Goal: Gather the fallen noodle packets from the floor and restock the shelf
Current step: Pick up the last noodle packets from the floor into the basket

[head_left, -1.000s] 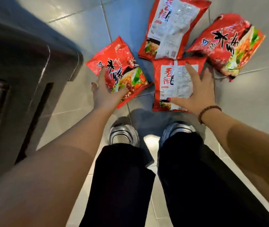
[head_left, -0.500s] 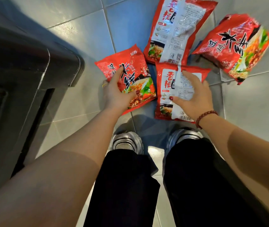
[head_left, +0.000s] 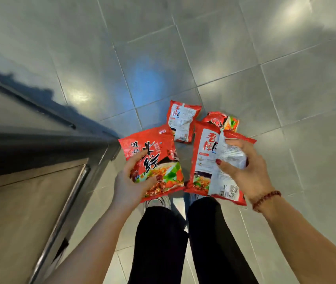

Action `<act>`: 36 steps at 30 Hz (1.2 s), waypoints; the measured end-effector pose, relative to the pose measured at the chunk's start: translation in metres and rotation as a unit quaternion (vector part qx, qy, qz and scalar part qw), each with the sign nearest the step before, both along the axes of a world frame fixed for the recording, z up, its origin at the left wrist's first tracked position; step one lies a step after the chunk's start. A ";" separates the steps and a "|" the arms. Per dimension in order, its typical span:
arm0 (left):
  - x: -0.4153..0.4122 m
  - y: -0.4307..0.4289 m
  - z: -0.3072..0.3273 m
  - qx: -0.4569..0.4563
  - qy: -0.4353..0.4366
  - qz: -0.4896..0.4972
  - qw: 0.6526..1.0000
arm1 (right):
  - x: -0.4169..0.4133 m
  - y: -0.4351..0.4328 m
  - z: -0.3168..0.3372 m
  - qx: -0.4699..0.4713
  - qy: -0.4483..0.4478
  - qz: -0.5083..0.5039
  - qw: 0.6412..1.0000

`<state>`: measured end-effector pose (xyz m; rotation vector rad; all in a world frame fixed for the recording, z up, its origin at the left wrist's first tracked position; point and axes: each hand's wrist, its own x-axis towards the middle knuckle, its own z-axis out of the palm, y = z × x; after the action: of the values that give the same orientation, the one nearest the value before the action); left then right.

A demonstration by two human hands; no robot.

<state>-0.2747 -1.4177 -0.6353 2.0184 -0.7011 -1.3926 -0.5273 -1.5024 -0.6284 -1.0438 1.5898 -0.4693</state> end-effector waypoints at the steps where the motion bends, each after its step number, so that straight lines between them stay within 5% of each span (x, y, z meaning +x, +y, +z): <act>1: -0.001 0.000 0.029 -0.002 0.015 -0.002 1.000 | 0.000 -0.001 0.029 -0.001 -0.011 0.002 1.000; 12: 0.014 0.055 0.314 -0.053 0.100 0.076 0.991 | 0.026 0.005 0.301 -0.029 -0.090 0.176 0.980; 19: 0.005 0.134 0.412 -0.102 -0.018 0.226 0.969 | 0.071 0.017 0.381 -0.114 -0.125 0.368 0.914; 28: -0.089 0.246 0.461 -0.141 -0.081 0.510 0.845 | 0.128 0.071 0.425 -0.142 -0.203 0.603 0.759; 36: -0.189 0.359 0.481 -0.146 -0.128 0.726 0.659 | 0.167 0.203 0.453 -0.108 -0.245 0.803 0.533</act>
<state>-0.4638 -1.0591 -0.1538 1.6232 0.5975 0.0057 -0.3599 -1.2991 -0.1752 -1.8469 -0.3613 0.3760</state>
